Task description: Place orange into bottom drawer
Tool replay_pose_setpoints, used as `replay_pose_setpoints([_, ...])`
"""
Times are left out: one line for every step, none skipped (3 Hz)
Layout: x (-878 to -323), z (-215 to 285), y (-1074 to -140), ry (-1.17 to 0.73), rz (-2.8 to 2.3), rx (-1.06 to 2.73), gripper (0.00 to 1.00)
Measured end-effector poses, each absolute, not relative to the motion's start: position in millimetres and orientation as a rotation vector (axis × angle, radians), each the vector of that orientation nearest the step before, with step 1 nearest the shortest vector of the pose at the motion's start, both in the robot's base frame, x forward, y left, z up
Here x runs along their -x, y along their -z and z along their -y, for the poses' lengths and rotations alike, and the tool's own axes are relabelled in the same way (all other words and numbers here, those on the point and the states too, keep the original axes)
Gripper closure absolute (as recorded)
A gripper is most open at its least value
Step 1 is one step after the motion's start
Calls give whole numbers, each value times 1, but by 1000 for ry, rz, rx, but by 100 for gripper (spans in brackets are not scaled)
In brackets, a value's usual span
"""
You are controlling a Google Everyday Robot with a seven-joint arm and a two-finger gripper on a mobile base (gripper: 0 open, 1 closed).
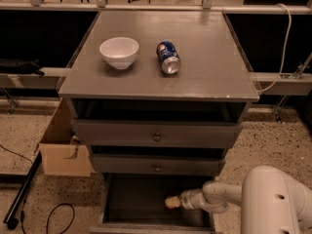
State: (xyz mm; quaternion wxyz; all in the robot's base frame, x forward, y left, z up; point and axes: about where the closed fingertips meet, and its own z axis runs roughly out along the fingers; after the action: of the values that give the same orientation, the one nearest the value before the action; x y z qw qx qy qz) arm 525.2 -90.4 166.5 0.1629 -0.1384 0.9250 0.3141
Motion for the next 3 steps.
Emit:
replay_pose_setpoints([-527,90,-165,-893,-2639,395,96])
replay_pose_setpoints([-527,90,-165,-893,-2639,395,77])
replay_pose_setpoints([-527,90,-165,-893,-2639,395,53])
